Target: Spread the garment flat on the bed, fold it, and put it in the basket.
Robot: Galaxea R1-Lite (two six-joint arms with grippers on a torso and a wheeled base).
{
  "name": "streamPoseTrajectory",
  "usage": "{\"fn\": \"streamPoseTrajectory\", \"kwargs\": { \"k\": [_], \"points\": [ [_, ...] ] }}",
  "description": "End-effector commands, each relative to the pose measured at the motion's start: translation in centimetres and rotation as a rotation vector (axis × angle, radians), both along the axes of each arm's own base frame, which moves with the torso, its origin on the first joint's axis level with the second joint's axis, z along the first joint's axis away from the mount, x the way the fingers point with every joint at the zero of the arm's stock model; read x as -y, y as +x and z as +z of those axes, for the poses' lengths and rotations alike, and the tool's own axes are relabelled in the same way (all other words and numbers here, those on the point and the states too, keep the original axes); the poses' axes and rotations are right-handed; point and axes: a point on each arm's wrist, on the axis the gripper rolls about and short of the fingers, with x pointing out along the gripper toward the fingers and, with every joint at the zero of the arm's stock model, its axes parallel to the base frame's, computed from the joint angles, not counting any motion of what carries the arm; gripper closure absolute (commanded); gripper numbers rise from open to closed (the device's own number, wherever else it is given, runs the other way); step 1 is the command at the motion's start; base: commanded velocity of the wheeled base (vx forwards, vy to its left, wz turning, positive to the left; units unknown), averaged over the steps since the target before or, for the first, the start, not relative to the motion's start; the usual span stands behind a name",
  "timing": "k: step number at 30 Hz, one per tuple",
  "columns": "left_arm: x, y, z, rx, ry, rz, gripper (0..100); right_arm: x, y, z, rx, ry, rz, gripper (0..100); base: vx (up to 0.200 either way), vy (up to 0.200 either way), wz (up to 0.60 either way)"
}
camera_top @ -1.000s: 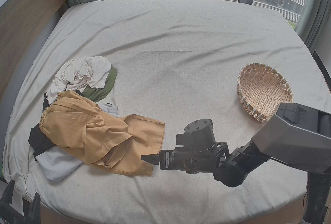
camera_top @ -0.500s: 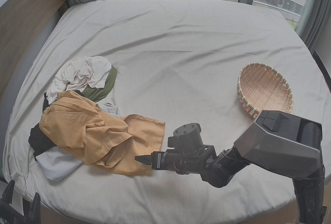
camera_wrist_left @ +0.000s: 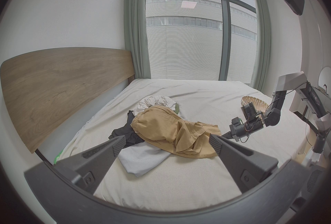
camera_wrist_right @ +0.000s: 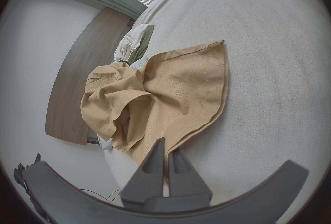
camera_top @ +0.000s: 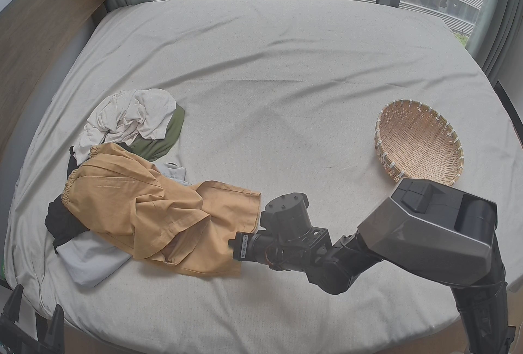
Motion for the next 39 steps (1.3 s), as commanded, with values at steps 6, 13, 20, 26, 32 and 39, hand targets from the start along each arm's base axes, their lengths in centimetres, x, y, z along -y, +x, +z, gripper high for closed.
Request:
{"fn": "streamPoseTrajectory", "kwargs": {
  "k": [6,13,20,26,32,39],
  "points": [
    [0.0,0.0,-0.5,0.0,0.0,-0.001,0,3.8,-1.1,3.0,0.015,-0.022,-0.067,100,0.0,0.0,0.0],
    [0.0,0.0,-0.5,-0.002,0.002,-0.002,0,5.5,-2.2,3.4,0.038,-0.063,-0.1,100,0.0,0.0,0.0],
    [0.0,0.0,-0.5,-0.002,0.002,-0.002,0,9.5,-2.7,3.4,0.039,-0.146,-0.174,100,0.0,0.0,0.0],
    [0.0,0.0,-0.5,-0.002,0.002,-0.001,0,12.6,-3.4,4.0,0.026,-0.176,-0.221,100,0.0,0.0,0.0],
    [0.0,0.0,-0.5,0.0,0.002,-0.001,0,16.1,-4.2,3.7,0.023,-0.22,-0.27,100,0.0,0.0,0.0],
    [0.0,0.0,-0.5,0.0,0.002,-0.001,0,19.2,-4.7,2.6,0.062,-0.276,-0.306,100,0.0,0.0,0.0]
  ]
}}
